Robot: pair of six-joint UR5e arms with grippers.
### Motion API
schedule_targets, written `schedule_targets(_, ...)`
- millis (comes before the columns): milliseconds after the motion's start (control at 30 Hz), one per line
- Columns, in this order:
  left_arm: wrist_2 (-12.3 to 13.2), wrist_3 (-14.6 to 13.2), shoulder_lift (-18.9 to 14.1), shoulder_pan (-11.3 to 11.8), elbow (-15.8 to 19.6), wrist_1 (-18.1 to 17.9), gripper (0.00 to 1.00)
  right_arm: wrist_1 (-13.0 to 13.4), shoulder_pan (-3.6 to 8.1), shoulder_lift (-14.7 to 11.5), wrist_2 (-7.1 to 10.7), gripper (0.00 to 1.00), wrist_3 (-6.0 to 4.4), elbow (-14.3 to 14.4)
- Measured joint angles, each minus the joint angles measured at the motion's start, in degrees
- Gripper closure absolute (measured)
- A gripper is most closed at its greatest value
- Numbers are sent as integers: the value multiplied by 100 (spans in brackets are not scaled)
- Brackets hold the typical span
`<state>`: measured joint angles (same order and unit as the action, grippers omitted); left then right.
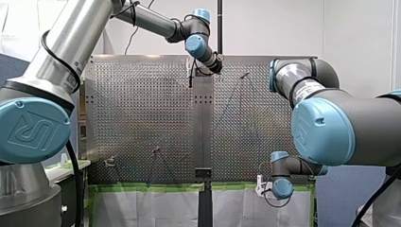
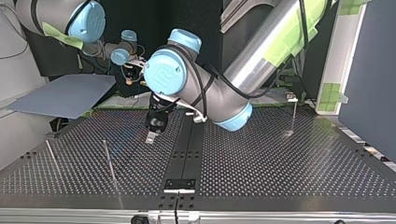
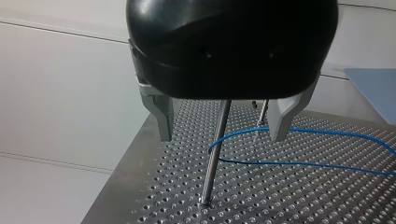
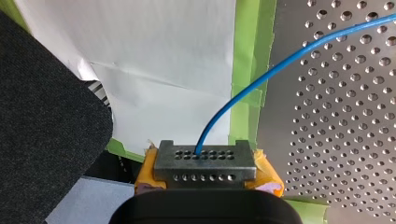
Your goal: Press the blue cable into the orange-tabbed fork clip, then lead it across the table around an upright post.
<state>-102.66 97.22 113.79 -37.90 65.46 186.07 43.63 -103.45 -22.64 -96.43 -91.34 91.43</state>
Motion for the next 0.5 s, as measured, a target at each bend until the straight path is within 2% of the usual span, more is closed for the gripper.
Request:
schedule_targets(367,-10,5,-1,0,0,6,0,-5,-4,0,1,99,0,2)
schedule_targets(500,-84,87,4,5,3,106,0,-3,-4,0,0,99,0,2)
